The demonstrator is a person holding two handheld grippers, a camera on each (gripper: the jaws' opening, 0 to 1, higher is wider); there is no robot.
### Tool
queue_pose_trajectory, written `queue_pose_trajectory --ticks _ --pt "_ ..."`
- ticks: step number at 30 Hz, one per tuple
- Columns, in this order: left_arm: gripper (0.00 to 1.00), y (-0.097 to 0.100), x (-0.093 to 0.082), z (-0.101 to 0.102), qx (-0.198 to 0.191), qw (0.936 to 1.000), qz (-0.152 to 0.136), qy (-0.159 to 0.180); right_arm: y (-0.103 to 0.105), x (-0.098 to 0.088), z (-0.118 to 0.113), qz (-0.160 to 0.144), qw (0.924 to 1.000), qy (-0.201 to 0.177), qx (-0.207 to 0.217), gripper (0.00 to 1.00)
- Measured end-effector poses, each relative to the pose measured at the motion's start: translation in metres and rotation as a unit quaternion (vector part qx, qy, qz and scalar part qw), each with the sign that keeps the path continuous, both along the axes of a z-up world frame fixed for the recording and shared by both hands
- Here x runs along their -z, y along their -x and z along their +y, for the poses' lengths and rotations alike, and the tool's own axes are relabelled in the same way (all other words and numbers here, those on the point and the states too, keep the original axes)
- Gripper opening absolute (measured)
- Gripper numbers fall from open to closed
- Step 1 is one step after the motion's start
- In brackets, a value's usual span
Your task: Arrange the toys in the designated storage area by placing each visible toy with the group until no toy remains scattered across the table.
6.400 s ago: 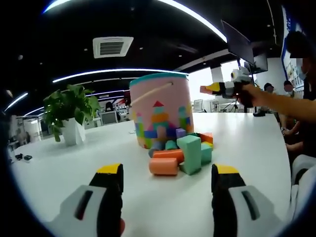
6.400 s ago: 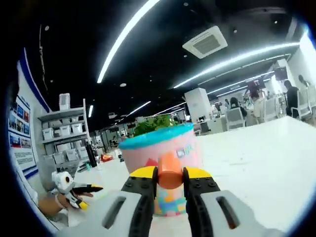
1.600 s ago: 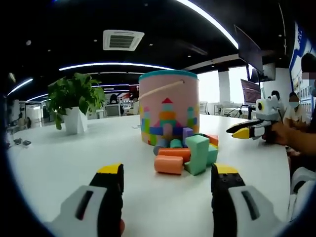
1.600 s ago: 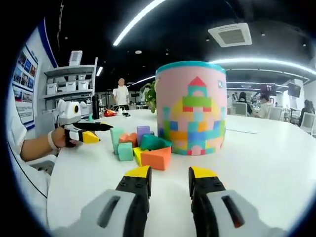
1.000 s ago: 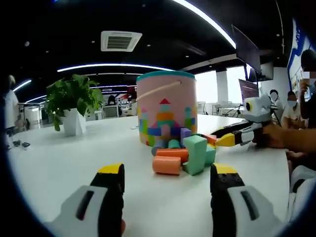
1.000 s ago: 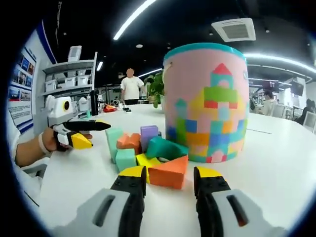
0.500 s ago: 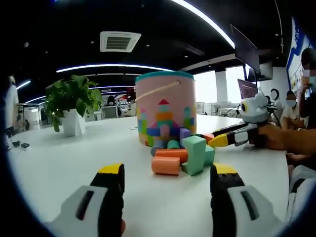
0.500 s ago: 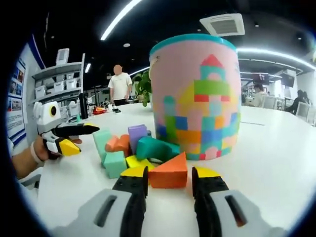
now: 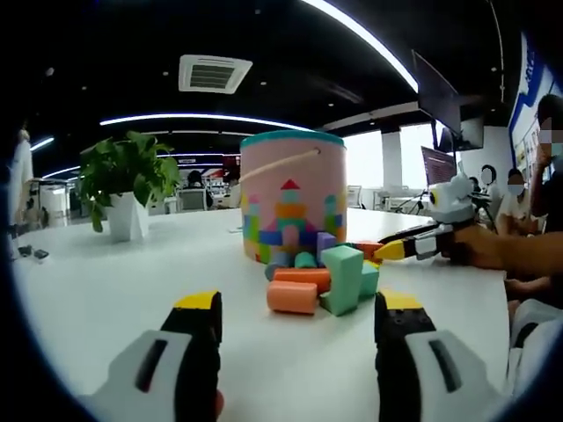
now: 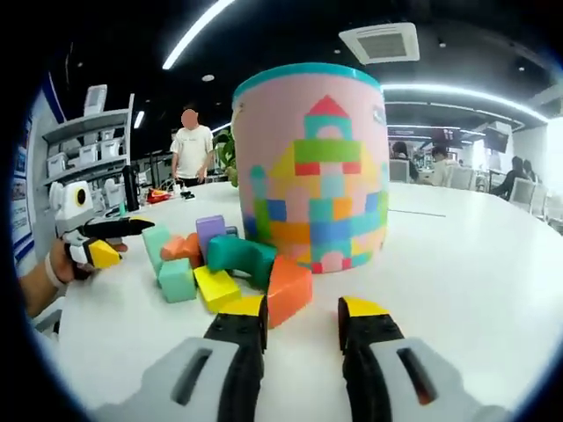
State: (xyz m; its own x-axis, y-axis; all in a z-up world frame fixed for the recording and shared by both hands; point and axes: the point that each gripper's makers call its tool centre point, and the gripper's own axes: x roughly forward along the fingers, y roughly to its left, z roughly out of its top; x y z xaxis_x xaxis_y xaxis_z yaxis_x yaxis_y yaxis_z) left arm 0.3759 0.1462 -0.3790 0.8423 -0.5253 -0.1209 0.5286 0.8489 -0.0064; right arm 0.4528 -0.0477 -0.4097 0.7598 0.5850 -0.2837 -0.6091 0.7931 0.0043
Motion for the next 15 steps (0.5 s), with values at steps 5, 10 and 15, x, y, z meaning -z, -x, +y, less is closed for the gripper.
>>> queue_pose_trajectory --ticks 5,10,15 --pt "0.72 -0.002 0.001 0.001 0.0 1.0 -0.002 -0.005 -0.012 -0.002 0.007 -0.018 0.9995 0.022 -0.012 0.32" --pt "0.72 -0.004 0.002 0.002 0.0 1.0 -0.003 -0.008 -0.025 0.002 0.01 -0.015 0.9992 0.034 -0.014 0.29" --pt "0.72 -0.004 0.002 0.002 0.001 0.9999 -0.003 -0.01 -0.037 -0.003 0.019 -0.045 0.9968 0.053 -0.038 0.29"
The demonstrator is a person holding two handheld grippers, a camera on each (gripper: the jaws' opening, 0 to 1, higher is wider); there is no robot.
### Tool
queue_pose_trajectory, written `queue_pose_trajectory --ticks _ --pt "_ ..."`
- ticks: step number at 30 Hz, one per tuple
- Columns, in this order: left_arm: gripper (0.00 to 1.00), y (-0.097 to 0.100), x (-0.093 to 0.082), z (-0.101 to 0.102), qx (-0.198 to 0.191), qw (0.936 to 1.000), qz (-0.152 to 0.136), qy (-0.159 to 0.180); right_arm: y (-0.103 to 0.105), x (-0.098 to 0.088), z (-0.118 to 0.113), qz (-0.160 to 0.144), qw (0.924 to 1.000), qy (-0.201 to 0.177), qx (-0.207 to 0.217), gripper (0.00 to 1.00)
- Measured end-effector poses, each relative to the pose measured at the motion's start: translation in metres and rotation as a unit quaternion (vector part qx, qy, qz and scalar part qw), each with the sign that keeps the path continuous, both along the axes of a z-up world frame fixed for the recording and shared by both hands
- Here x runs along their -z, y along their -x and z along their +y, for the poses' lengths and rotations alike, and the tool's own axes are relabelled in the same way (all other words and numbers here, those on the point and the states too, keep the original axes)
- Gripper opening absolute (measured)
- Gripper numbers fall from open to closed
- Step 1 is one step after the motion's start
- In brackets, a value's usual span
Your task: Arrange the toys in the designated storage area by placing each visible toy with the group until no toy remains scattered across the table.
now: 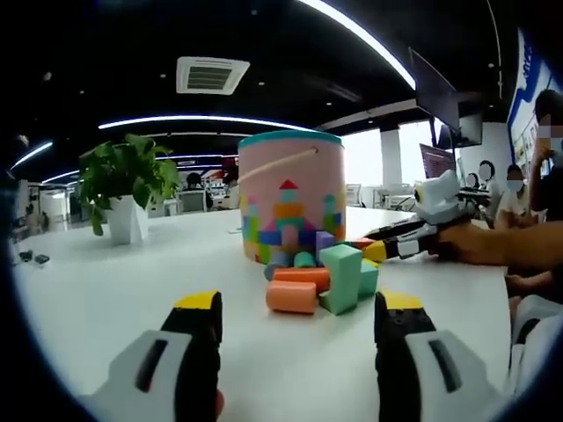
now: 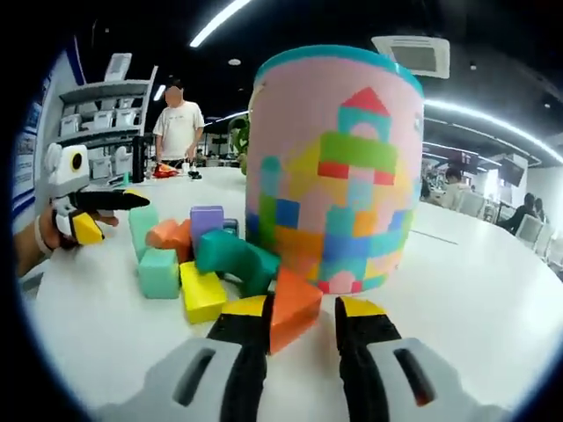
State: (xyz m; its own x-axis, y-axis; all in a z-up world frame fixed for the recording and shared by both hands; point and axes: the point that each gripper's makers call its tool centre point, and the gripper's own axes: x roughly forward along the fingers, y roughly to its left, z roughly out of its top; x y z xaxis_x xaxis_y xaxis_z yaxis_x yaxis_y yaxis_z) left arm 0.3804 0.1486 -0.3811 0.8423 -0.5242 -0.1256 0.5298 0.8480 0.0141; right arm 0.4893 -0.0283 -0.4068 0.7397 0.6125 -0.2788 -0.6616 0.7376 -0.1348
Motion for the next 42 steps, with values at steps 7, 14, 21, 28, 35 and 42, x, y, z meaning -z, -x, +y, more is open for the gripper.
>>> queue_pose_trajectory --ticks 7,14,21,28,35,42 --pt "0.72 -0.001 0.0 0.001 0.0 1.0 0.0 -0.001 -0.002 0.006 0.0 0.014 0.9999 0.01 -0.003 0.29" --pt "0.72 -0.001 0.0 0.001 0.001 1.0 -0.001 0.0 0.001 0.002 0.0 0.005 0.9999 0.008 -0.009 0.21" --pt "0.72 0.0 -0.001 0.001 0.002 1.0 0.0 0.002 0.004 -0.001 -0.002 0.004 0.9999 -0.009 -0.002 0.21" --pt "0.72 -0.001 0.0 0.002 -0.001 1.0 0.002 0.003 0.007 -0.003 -0.001 0.004 0.9998 -0.02 0.001 0.2" --pt "0.73 -0.002 0.0 0.006 -0.012 0.9999 0.001 -0.002 0.009 -0.001 0.0 0.006 0.9998 -0.018 0.002 0.2" --pt "0.72 0.001 -0.003 0.003 -0.015 0.9999 -0.004 0.0 0.009 -0.006 -0.001 0.006 0.9993 -0.036 0.006 0.2"
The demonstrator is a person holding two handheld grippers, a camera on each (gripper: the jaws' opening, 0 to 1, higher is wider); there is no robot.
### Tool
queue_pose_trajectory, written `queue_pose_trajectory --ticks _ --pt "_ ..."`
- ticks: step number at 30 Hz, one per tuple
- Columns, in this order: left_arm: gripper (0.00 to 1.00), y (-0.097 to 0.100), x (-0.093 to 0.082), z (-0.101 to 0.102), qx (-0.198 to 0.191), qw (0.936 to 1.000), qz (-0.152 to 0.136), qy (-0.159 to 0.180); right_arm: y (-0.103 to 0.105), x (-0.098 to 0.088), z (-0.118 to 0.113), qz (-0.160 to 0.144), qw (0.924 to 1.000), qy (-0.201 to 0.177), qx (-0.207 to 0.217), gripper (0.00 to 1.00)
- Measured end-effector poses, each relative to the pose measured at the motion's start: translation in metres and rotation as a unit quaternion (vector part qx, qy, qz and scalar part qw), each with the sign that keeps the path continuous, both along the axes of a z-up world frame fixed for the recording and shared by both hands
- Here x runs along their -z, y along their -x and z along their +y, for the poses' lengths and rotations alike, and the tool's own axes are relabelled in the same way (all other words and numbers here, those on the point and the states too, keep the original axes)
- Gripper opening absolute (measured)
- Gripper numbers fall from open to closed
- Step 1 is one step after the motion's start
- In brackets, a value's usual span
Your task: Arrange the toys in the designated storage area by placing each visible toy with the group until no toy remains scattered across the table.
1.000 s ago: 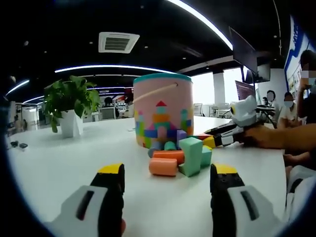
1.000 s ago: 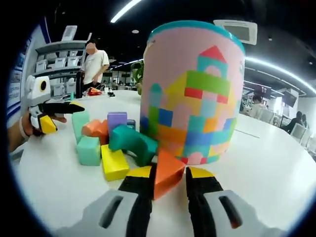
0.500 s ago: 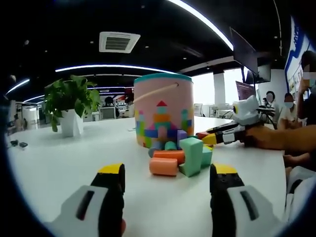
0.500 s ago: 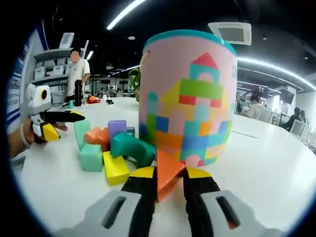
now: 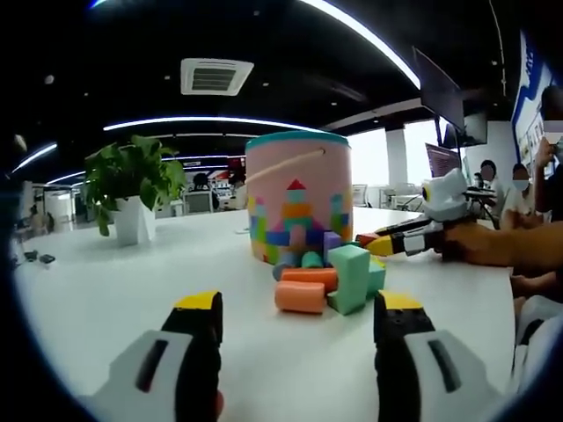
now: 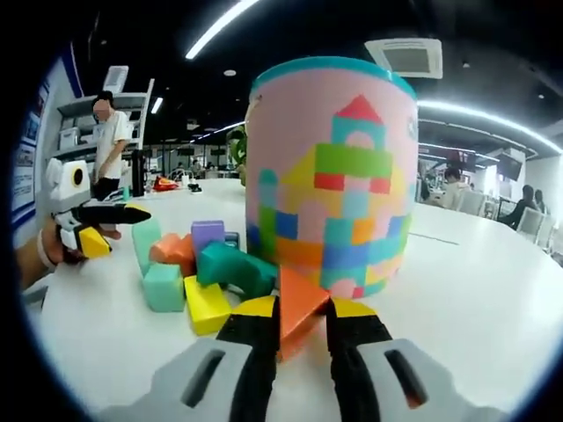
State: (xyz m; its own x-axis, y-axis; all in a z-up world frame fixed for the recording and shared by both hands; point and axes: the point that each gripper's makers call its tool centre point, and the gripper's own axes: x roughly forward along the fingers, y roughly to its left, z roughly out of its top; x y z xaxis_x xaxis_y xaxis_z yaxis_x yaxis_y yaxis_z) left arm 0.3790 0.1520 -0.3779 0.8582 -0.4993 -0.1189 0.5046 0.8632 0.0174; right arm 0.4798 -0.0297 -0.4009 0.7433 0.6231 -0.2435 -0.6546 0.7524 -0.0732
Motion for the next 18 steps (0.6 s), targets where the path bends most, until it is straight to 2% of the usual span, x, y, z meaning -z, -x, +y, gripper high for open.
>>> queue_pose_trajectory --ticks 4,6,8,10,12,14,16,18 --pt "0.72 0.001 0.0 0.0 -0.003 1.0 -0.001 -0.004 0.003 0.001 -0.001 0.0 1.0 0.005 0.006 0.2" --pt "0.73 0.005 -0.002 -0.003 -0.005 0.9999 -0.008 -0.013 0.002 -0.003 -0.003 -0.009 0.9999 0.002 0.009 0.2" --pt "0.76 0.007 -0.002 -0.006 0.004 0.9999 -0.008 -0.011 0.0 -0.017 -0.007 -0.026 0.999 -0.03 0.018 0.2" --pt "0.75 0.008 -0.001 -0.006 0.006 1.0 0.001 -0.005 0.0 -0.017 -0.012 -0.018 0.9988 -0.039 0.022 0.2" --pt "0.74 0.008 -0.005 -0.001 -0.006 0.9999 -0.004 0.01 0.006 -0.012 -0.013 -0.009 0.9997 -0.021 0.012 0.2" --pt "0.72 0.01 -0.005 -0.002 -0.011 0.9999 -0.004 0.008 0.012 -0.017 -0.015 -0.009 0.9999 -0.009 0.004 0.2" --pt "0.71 0.013 -0.006 -0.004 -0.009 0.9999 -0.005 0.009 0.017 -0.03 -0.02 -0.021 0.9997 0.009 0.0 0.2" --pt "0.71 0.016 -0.007 -0.004 -0.007 0.9999 -0.008 0.008 0.017 -0.053 -0.029 -0.035 0.9991 0.025 0.003 0.2"
